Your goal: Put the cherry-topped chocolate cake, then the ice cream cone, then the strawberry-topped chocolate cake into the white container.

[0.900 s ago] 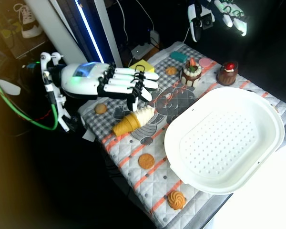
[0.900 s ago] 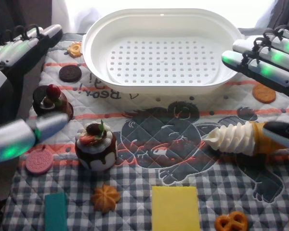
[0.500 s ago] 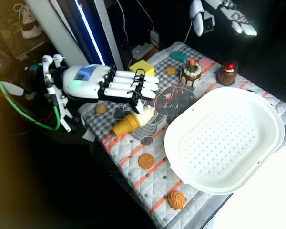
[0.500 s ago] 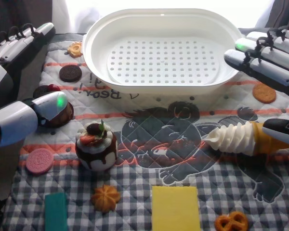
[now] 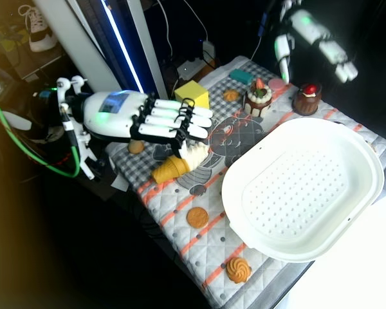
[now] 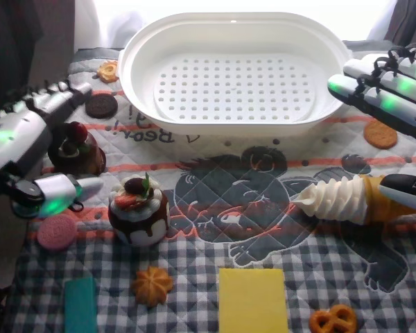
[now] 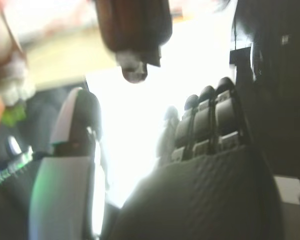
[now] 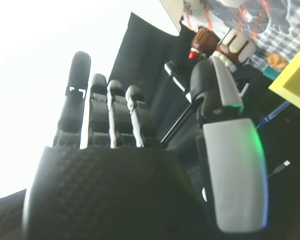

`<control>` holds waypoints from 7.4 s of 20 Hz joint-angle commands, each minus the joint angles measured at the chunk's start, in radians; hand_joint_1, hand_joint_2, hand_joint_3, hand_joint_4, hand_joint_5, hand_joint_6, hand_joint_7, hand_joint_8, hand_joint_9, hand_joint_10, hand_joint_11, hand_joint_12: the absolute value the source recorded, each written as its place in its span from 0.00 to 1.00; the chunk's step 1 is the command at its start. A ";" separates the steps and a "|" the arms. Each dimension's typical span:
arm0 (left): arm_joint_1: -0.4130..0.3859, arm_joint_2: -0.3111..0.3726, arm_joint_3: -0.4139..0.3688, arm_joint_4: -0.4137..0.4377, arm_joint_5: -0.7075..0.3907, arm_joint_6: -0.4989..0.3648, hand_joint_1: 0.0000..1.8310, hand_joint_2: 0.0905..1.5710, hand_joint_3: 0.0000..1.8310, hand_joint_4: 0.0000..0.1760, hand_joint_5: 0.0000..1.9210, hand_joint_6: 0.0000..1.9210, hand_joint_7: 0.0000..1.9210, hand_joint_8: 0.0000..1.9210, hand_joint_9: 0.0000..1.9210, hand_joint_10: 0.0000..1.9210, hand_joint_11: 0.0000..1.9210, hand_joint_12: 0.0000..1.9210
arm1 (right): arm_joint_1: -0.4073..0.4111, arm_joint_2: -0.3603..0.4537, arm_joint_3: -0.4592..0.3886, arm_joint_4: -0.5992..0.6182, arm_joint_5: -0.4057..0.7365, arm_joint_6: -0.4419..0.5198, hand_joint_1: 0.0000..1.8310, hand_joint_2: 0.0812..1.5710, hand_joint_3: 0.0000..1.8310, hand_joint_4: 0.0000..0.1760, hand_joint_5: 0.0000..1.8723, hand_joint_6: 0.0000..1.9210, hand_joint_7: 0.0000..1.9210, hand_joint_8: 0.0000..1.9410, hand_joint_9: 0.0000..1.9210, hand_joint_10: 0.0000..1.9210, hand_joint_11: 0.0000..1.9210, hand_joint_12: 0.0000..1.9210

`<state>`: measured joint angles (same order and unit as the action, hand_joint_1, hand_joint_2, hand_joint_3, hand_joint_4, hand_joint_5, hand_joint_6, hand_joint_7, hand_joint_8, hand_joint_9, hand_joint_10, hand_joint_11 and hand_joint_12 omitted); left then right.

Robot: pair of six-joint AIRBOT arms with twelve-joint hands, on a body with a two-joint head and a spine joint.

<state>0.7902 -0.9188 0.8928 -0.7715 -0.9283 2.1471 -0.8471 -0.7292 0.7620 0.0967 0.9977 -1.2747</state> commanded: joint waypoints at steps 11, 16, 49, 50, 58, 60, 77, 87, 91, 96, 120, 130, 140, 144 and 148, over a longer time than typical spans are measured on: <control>-0.064 -0.036 0.083 -0.025 -0.037 0.012 0.65 0.76 0.00 0.00 0.40 0.63 0.41 0.73 0.33 0.72 0.25 0.94 | -0.018 -0.004 -0.001 0.010 0.137 0.004 0.40 0.80 0.00 0.00 0.01 0.00 0.03 0.00 0.00 0.15 0.00 0.68; -0.142 0.009 0.046 0.056 -0.096 0.012 0.73 0.75 0.00 0.00 0.39 0.66 0.41 0.65 0.40 0.75 0.28 0.80 | -0.026 -0.004 -0.002 0.018 0.144 0.004 0.38 0.81 0.00 0.00 0.01 0.00 0.02 0.00 0.00 0.12 0.00 0.57; -0.482 -0.329 0.521 -0.084 0.447 0.008 0.42 0.66 0.00 0.87 0.02 0.10 0.00 0.00 0.00 0.00 0.00 0.01 | -0.045 -0.013 0.020 0.022 0.149 0.060 0.32 0.82 0.00 0.00 0.00 0.00 0.01 0.00 0.03 0.03 0.00 0.57; -0.478 -0.296 0.481 -0.014 0.413 -0.063 0.41 0.66 0.00 0.78 0.01 0.05 0.00 0.00 0.00 0.00 0.00 0.00 | -0.054 -0.013 0.028 0.021 0.149 0.093 0.34 0.81 0.00 0.00 0.00 0.00 0.00 0.00 0.02 0.02 0.00 0.57; -0.345 -0.070 0.256 0.339 0.094 -0.582 0.42 0.76 0.02 1.00 0.02 0.01 0.00 0.00 0.00 0.00 0.00 0.00 | -0.099 -0.059 0.094 0.022 0.096 0.205 0.42 0.76 0.00 0.00 0.02 0.01 0.07 0.00 0.00 0.30 0.00 0.76; -0.285 -0.021 0.183 0.364 -0.027 -0.601 0.40 0.80 0.02 1.00 0.02 0.01 0.00 0.00 0.00 0.00 0.00 0.00 | -0.096 -0.078 0.105 0.024 0.066 0.205 0.41 0.75 0.00 0.00 0.02 0.01 0.08 0.01 0.00 0.37 0.00 0.85; 0.014 0.124 -0.036 0.378 -0.439 -0.616 0.36 0.82 0.00 0.82 0.07 0.01 0.06 0.01 0.08 0.02 0.00 0.58 | 0.033 -0.092 0.148 0.009 0.076 0.206 0.64 0.82 0.00 0.00 0.32 0.68 0.38 0.87 0.41 0.97 0.42 1.00; 0.093 0.109 -0.073 0.390 -0.521 -0.625 0.44 0.84 0.00 0.34 0.09 0.01 0.04 0.00 0.04 0.01 0.00 0.36 | 0.430 -0.341 0.437 0.040 -0.292 0.104 0.63 0.81 0.00 0.00 0.35 0.70 0.38 0.82 0.37 0.86 0.34 1.00; 0.092 0.096 -0.067 0.393 -0.519 -0.627 0.43 0.85 0.00 0.14 0.09 0.00 0.04 0.00 0.05 0.01 0.00 0.34 | 0.507 -0.496 0.593 0.129 -0.487 0.001 0.64 0.82 0.00 0.00 0.34 0.68 0.37 0.86 0.35 0.92 0.37 1.00; 0.083 0.080 -0.049 0.398 -0.511 -0.671 0.42 0.85 0.00 0.04 0.10 0.00 0.05 0.00 0.05 0.00 0.00 0.40 | 0.513 -0.552 0.663 0.180 -0.546 0.001 0.51 0.76 0.00 0.00 0.11 0.19 0.13 0.15 0.10 0.46 0.02 0.91; 0.231 0.159 -0.119 0.358 -0.508 -0.672 0.43 0.78 0.00 0.51 0.06 0.00 0.07 0.00 0.08 0.01 0.00 0.39 | 0.007 -0.003 0.034 -0.104 0.150 0.209 0.38 0.74 0.00 0.00 0.00 0.00 0.02 0.00 0.01 0.13 0.00 0.33; 0.170 0.204 -0.105 0.538 -0.154 -0.671 0.38 0.69 0.00 0.32 0.01 0.00 0.01 0.00 0.03 0.01 0.00 0.36 | -0.169 0.037 -0.017 -0.012 0.293 0.209 0.39 0.75 0.00 0.00 0.00 0.00 0.00 0.00 0.02 0.02 0.00 0.22; -0.003 0.054 0.028 0.635 0.230 -0.671 0.52 0.66 0.00 0.46 0.03 0.01 0.06 0.01 0.06 0.05 0.00 0.71 | -0.176 0.022 -0.013 0.001 0.296 0.209 0.37 0.76 0.00 0.06 0.00 0.00 0.00 0.00 0.03 0.01 0.00 0.22; -0.005 0.047 0.029 0.627 0.197 -0.671 0.74 0.75 0.00 0.00 0.36 0.65 0.45 0.63 0.41 0.77 0.32 0.95 | -0.185 0.019 -0.011 0.010 0.296 0.210 0.37 0.76 0.00 0.04 0.00 0.00 0.00 0.00 0.04 0.02 0.00 0.25; -0.033 0.064 0.022 0.616 0.113 -0.664 0.65 0.76 0.00 0.00 0.38 0.66 0.46 0.69 0.40 0.72 0.34 0.92 | -0.190 0.015 -0.010 0.016 0.296 0.211 0.38 0.77 0.00 0.05 0.00 0.00 0.00 0.00 0.03 0.02 0.00 0.06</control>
<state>0.7620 -0.8684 0.9119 -0.1509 -0.6678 1.4921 -1.0401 -0.7143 0.7486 0.1150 1.1702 -1.0687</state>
